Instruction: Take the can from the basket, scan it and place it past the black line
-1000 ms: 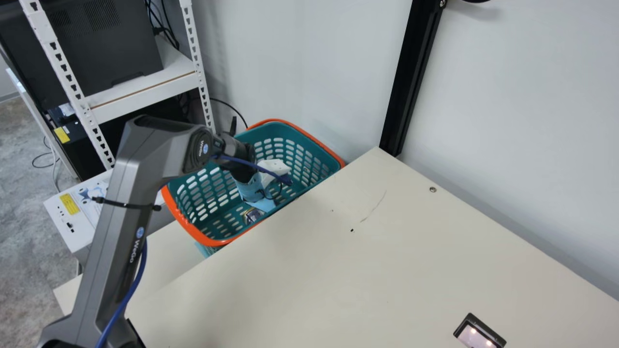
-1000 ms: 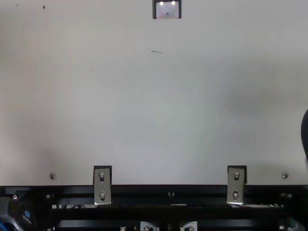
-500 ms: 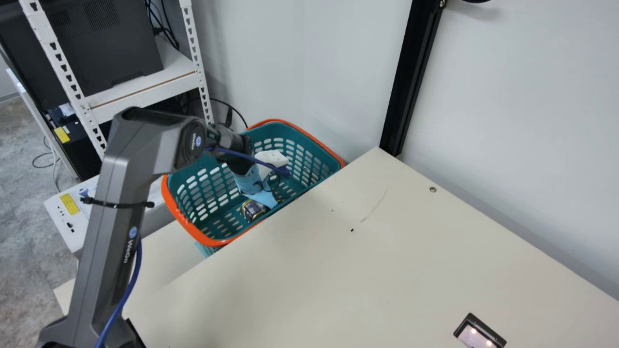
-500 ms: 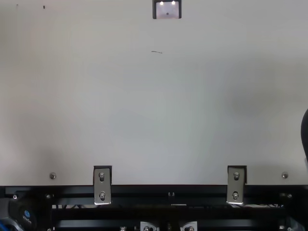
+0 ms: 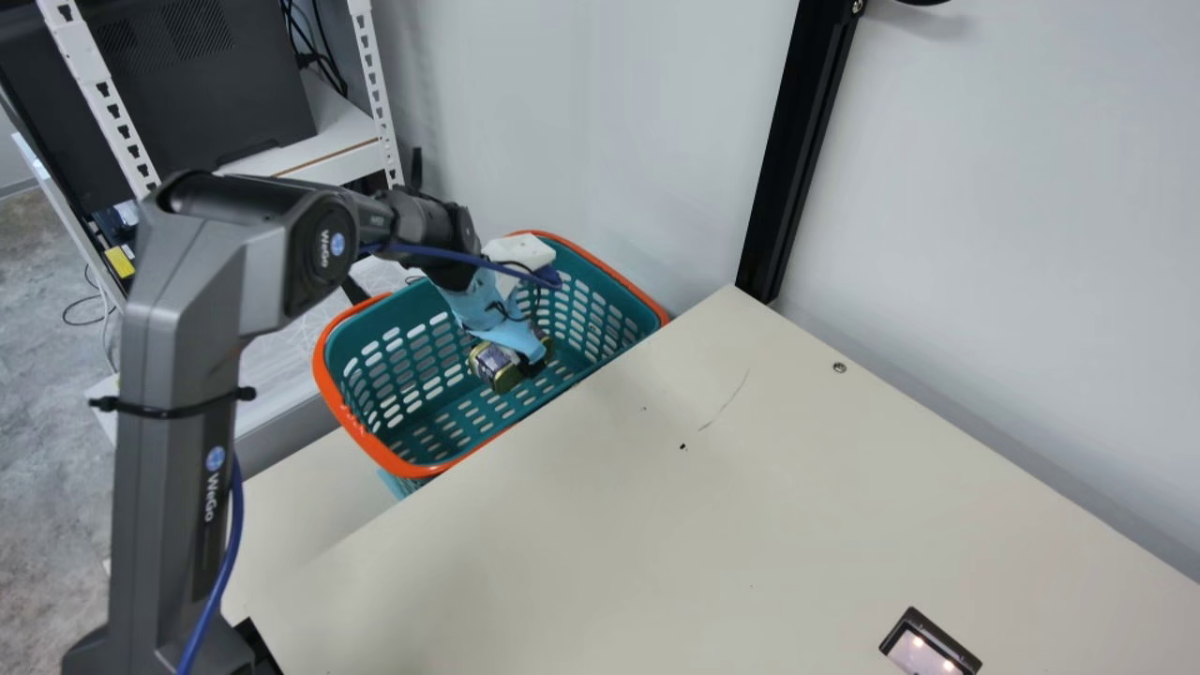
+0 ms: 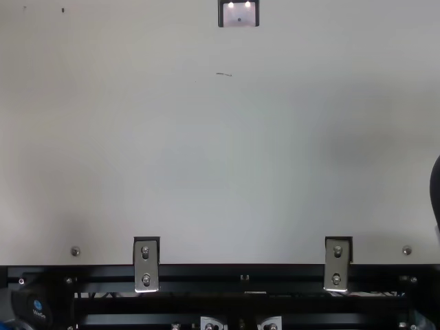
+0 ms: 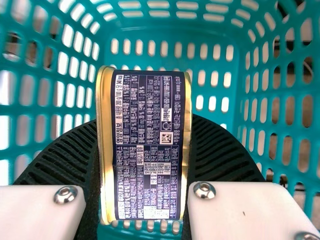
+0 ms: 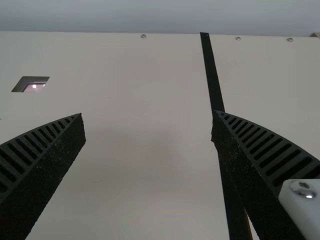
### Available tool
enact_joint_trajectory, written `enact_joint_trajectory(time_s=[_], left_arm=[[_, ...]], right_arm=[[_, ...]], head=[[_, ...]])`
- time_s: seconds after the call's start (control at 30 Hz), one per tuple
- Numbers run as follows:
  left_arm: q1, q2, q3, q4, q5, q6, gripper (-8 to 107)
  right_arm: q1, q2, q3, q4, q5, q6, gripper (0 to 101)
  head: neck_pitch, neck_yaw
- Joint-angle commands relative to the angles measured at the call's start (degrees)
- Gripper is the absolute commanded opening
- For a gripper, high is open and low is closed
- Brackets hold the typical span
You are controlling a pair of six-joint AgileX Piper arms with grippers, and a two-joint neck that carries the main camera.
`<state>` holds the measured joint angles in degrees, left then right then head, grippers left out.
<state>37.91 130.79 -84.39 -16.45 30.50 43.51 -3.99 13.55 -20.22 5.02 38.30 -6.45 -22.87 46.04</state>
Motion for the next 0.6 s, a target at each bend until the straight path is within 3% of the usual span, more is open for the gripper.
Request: enact_joint_trajectory(time_s=[0.0, 0.57], left_arm=[[0.2, -1.6, 0.5, 0.0, 0.4, -0.3, 10], [0.7, -13.8, 5.9, -4.7, 2.3, -1.1, 10]], right_arm=[[0.0, 0.0, 0.0, 0.0, 0.0, 0.0, 101], [0.0, 0.0, 0.0, 0.0, 0.0, 0.0, 101]], head=[[-2.1, 1.8], [-2.1, 1.8]])
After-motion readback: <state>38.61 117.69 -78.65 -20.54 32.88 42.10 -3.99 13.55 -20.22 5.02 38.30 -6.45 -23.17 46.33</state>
